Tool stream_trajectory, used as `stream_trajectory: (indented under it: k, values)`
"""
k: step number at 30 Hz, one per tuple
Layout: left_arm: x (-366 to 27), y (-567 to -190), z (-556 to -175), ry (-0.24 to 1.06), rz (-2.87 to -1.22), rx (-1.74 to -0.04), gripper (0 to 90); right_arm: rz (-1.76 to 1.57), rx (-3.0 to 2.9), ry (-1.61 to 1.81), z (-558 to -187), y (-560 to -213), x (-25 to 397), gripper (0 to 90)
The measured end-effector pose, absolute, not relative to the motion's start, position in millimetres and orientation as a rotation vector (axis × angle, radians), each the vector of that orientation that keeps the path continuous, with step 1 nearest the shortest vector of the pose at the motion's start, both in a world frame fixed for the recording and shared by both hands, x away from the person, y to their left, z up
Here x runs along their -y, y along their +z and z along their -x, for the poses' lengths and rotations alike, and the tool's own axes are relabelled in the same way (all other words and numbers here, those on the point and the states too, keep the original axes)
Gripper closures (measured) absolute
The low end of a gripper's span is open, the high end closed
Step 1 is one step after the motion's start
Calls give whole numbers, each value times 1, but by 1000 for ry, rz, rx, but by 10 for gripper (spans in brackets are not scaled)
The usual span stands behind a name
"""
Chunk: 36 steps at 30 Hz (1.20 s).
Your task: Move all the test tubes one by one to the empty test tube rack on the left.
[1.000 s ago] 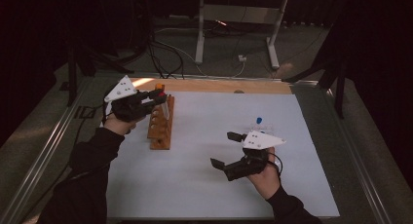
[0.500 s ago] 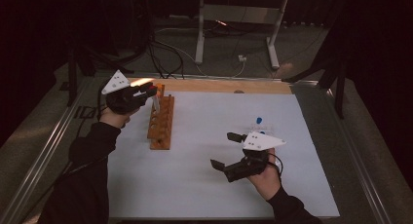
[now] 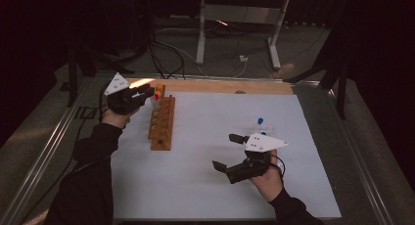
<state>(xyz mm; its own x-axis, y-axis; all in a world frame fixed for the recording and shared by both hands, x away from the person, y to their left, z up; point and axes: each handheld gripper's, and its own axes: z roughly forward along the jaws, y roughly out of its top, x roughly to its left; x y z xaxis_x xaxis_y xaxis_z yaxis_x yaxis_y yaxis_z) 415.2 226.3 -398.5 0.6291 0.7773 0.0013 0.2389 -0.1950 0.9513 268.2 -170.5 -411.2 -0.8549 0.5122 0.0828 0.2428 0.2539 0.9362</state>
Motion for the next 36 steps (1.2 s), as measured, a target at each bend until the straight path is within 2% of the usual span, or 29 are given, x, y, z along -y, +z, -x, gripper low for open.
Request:
stream_trajectory:
  k: [17, 36]
  values:
    - [-223, -434, -420, 576, -1775, -883, 719, -711, -2293, 1646, -268, -413, 171, 0]
    - [-224, -453, -418, 544, -1776, -903, 716, -713, -2305, 1640, -267, -413, 171, 0]
